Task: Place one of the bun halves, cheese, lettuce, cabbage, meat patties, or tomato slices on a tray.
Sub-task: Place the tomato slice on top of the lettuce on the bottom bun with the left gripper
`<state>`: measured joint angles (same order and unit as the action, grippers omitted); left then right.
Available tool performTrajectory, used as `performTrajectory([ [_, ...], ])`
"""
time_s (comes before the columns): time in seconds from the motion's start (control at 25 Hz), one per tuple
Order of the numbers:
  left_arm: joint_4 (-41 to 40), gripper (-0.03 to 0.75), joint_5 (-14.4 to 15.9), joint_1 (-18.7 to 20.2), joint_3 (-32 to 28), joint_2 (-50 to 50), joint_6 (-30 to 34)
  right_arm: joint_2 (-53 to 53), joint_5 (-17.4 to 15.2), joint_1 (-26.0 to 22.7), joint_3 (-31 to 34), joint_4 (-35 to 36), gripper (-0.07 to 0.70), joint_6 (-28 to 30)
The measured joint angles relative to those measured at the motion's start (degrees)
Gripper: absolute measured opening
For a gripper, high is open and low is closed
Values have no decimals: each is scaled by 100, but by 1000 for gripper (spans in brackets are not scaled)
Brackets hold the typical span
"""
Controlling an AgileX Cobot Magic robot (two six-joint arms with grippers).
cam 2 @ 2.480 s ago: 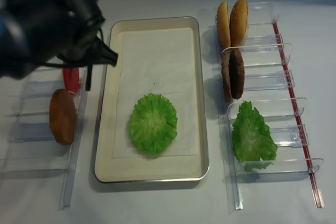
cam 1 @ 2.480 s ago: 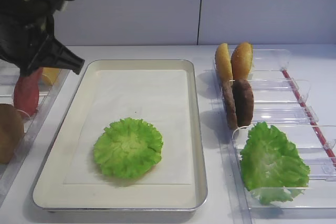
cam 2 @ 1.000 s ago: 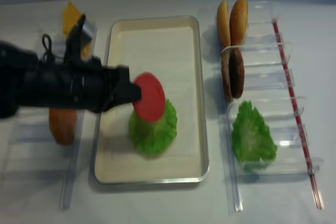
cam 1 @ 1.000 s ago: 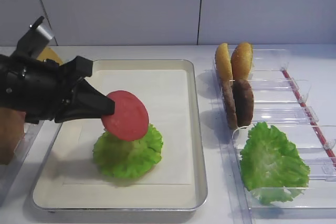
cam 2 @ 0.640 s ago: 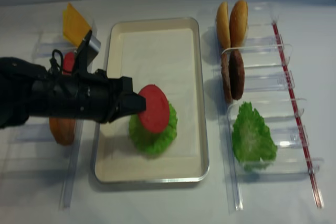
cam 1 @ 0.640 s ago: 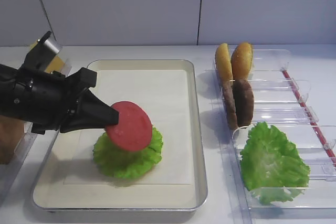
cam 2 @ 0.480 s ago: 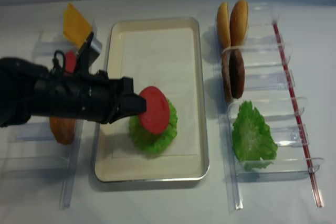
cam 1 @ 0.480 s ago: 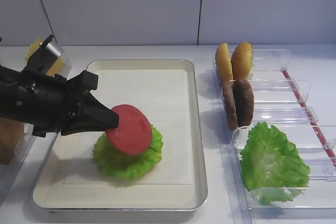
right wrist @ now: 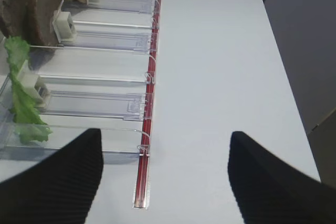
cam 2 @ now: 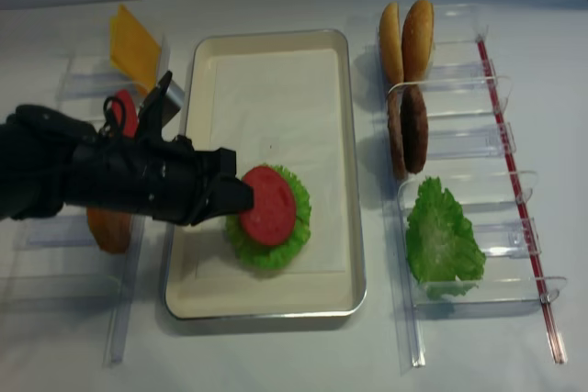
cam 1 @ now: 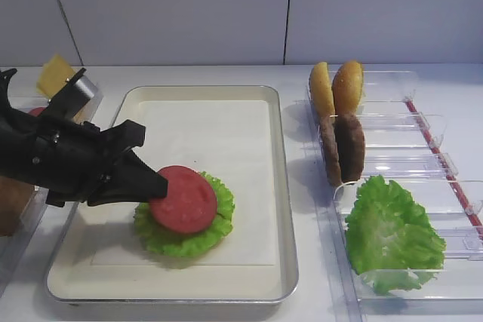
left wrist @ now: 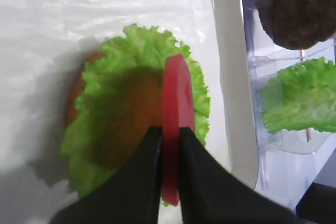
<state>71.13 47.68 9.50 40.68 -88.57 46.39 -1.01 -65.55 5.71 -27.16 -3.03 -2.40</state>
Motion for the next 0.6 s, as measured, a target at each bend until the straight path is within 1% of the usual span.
performTrajectory([
  [0.12, -12, 58, -74, 0, 0, 0, -50, 0, 0, 0, 0, 0, 512, 0],
  [0.32, -67, 58, -74, 0, 0, 0, 0, 0, 0, 0, 0, 0, 512, 0],
  [0.4, -90, 74, -74, 0, 0, 0, 24, 0, 0, 0, 0, 0, 512, 0],
  [0.48, -126, 125, -74, 0, 0, 0, 104, 0, 0, 0, 0, 0, 512, 0],
  [0.6, -139, 286, -74, 0, 0, 0, 252, 0, 0, 0, 0, 0, 512, 0],
])
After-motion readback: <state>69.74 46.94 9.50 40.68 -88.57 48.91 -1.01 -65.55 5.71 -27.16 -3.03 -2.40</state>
